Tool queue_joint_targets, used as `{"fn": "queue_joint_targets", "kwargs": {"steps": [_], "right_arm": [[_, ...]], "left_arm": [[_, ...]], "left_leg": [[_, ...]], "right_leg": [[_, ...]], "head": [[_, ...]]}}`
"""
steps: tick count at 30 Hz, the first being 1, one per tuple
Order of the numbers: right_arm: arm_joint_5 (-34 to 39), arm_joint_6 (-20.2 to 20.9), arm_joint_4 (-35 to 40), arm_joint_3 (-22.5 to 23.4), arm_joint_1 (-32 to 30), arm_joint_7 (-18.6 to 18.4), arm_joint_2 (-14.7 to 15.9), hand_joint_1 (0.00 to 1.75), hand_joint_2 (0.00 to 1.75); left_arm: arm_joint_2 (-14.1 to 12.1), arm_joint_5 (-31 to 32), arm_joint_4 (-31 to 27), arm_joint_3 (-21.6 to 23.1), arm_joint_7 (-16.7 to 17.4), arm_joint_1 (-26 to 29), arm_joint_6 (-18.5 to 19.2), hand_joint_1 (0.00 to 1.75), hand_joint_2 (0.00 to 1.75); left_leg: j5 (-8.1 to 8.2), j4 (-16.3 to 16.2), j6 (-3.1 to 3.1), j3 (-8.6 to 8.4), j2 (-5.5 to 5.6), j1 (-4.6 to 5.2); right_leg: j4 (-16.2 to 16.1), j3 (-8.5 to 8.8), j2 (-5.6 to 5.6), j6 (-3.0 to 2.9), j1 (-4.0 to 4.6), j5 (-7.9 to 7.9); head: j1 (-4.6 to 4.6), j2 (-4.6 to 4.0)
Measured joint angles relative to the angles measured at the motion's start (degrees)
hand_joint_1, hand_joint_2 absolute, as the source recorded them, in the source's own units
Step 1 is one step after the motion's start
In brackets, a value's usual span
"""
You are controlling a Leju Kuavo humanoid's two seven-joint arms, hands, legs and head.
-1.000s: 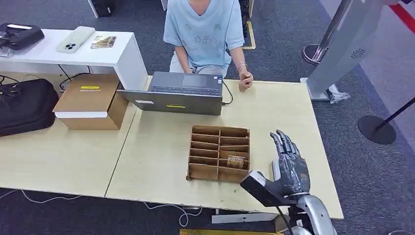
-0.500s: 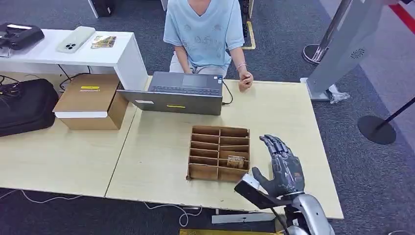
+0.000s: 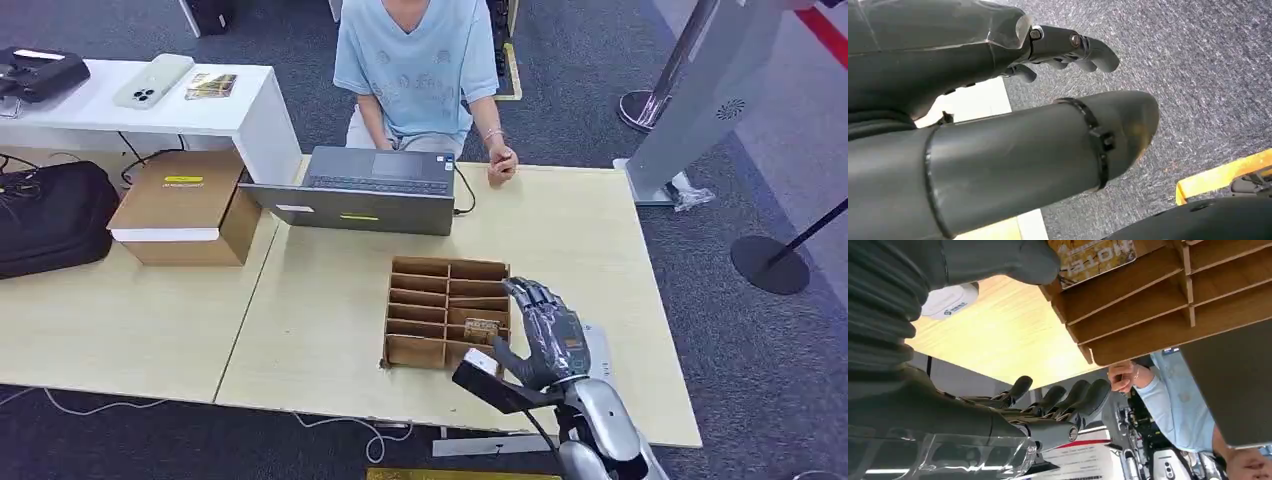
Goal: Pass the card to the sensor for recognition and then transmit it.
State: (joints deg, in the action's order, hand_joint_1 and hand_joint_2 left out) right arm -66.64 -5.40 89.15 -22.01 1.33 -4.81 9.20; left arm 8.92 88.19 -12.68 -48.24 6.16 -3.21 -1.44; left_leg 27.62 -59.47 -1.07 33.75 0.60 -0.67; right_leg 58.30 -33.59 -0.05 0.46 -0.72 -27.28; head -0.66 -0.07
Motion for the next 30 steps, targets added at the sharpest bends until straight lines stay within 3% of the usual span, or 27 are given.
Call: {"fn": "queue_joint_targets", "kwargs": {"steps": [2, 3, 4, 7, 13, 18, 23, 25, 26, 30], "right_arm": [[-0.15, -0.04, -0.92, -0.44, 0.67, -0.04, -0.17, 0.77, 1.75], [-0.15, -0.11, -1.41, -0.57, 0.94, -0.11, -0.33, 0.79, 1.75], [-0.15, -0.24, -1.94, -0.65, 1.2, -0.13, -0.46, 0.94, 1.75], [-0.18, -1.05, -3.34, -0.94, 2.02, -0.28, -0.79, 0.8, 1.75], [-0.87, -1.75, -5.02, -1.03, 2.68, -0.61, -1.03, 1.03, 1.75], [-0.87, -1.77, -5.92, -1.16, 3.03, -0.61, -1.44, 0.93, 1.75], [-0.87, -1.75, -6.69, -1.57, 3.52, -0.61, -1.6, 1.01, 1.75], [-0.87, -1.75, -6.99, -1.75, 3.56, -0.61, -1.6, 0.98, 1.75], [-0.87, -1.75, -7.15, -1.84, 3.56, -0.61, -1.6, 0.82, 1.75], [-0.87, -1.73, -7.6, -2.01, 3.56, -0.61, -1.6, 0.82, 1.75]], "left_arm": [[0.0, 0.0, 0.0, 0.2, 0.0, 0.0, 0.07, 0.0, 0.0], [0.0, 0.0, 0.0, 0.24, 0.0, -0.01, 0.07, 0.0, 0.0], [0.0, 0.0, 0.0, 0.26, 0.0, -0.01, 0.07, 0.0, 0.0], [0.02, 0.0, 0.0, 0.37, 0.0, -0.02, 0.04, 0.0, 0.0], [0.02, 0.02, 0.0, 0.76, 0.0, -0.01, 0.04, 0.0, 0.0], [0.02, 0.0, 0.0, 0.76, 0.0, -0.01, 0.09, 0.0, 0.0], [0.02, -0.02, 0.0, 0.76, 0.02, -0.01, 0.09, 0.0, 0.0], [0.02, 0.0, 0.0, 0.76, 0.09, 0.0, 0.07, 0.0, 0.0], [0.0, -0.02, 0.0, 0.76, 0.09, 0.0, 0.07, 0.0, 0.0], [0.0, -0.02, 0.0, 0.76, 0.09, 0.0, 0.09, 0.0, 0.0]], "left_leg": [[0.0, 0.0, 0.0, 0.01, 0.01, 0.0], [0.0, 0.0, 0.0, 0.0, 0.01, 0.0], [0.0, 0.0, 0.0, 0.0, 0.01, 0.0], [0.0, 0.0, 0.0, 0.0, 0.01, 0.0], [0.0, 0.0, 0.0, 0.01, 0.01, 0.0], [0.0, 0.0, 0.0, 0.01, 0.01, 0.0], [0.0, 0.0, 0.0, 0.0, 0.01, 0.0], [0.0, 0.0, 0.0, 0.0, 0.01, 0.0], [0.0, 0.0, 0.0, 0.0, 0.01, 0.0], [0.0, 0.0, 0.0, 0.01, 0.01, 0.0]], "right_leg": [[0.0, 0.0, -0.02, 0.0, 0.0, 0.0], [0.0, 0.0, -0.02, 0.0, 0.0, 0.0], [0.0, 0.0, -0.01, 0.0, 0.0, 0.0], [0.0, 0.0, -0.01, 0.0, 0.0, 0.0], [0.0, 0.0, -0.01, 0.0, 0.0, 0.0], [0.0, 0.0, -0.01, 0.0, 0.0, 0.0], [0.0, 0.0, -0.01, 0.0, 0.0, 0.0], [0.0, 0.0, -0.01, 0.0, 0.0, 0.0], [0.0, 0.0, -0.01, 0.0, 0.0, 0.0], [0.0, 0.0, -0.01, 0.0, 0.0, 0.0]], "head": [[0.02, 0.0], [0.02, 0.0], [0.02, 0.0], [0.02, 0.0], [0.02, 0.0], [0.02, 0.0], [0.0, 0.0], [0.02, 0.0], [0.02, 0.0], [0.02, 0.0]]}}
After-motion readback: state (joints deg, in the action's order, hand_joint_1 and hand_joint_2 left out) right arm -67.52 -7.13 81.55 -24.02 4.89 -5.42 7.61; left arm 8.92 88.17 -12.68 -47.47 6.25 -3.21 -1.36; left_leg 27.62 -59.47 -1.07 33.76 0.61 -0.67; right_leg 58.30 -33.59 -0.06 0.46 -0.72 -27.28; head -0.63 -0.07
